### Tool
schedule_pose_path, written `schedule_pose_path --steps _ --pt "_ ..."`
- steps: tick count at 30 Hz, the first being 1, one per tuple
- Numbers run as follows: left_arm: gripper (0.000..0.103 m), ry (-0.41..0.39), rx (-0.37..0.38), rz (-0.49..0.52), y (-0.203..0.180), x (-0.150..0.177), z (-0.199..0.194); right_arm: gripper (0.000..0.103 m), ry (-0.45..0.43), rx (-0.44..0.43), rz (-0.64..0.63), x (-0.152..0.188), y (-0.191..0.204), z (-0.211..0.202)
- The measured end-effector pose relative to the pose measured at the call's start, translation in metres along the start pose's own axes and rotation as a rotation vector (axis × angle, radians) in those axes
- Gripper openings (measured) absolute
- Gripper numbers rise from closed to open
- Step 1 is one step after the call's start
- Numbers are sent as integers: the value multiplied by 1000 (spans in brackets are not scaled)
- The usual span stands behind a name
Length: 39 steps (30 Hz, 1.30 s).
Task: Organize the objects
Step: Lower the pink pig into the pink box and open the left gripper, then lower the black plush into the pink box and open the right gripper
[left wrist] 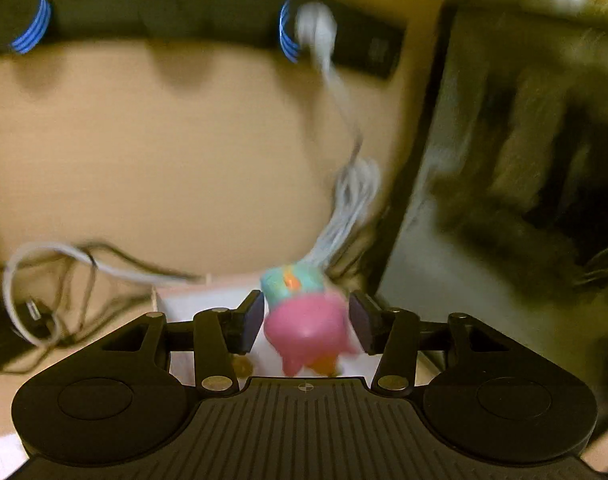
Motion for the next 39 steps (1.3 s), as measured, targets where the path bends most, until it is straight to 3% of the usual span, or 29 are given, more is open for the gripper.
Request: schedule_pose_path --steps 4,10,14,18,22,24,27,30,34,39 --pt "49 -60 12 -156 12 6 3 81 -38 -36 9 -2 -13 12" --pt "50 -46 -102 -118 16 40 -62 81 -33 -120 41 -21 -15 48" --pt "50 21 -185 -232 38 90 -110 73 -117 -92 52 -56 -8 61" --pt "49 59 -249 -358 64 126 -146 73 -236 -49 82 -107 -6 76" --pt "49 59 -289 -354 75 135 -169 74 -284 -7 129 -148 -7 96" --pt "49 61 -295 -344 80 133 -179 85 -254 -39 169 -156 -10 102" --pt "49 65 -292 -351 84 134 -185 95 -181 -54 173 -141 -10 108" --pt "49 78 -267 -368 83 139 -185 101 -95 -44 109 -101 -2 109" --pt "49 125 -196 -374 75 144 -174 103 47 -105 57 -44 11 112" --pt "49 170 -132 -355 61 150 -167 103 122 -110 -8 -25 43 134"
Point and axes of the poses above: each gripper's, at about its wrist camera, not at the fingertips, and z roughly the way its jaws point, y to its left, x to its underside, the point moved 1 cm from there along z, roughly the way its jaws point, and after that the axes turned 13 degrees about x, right-handed, at the moved point
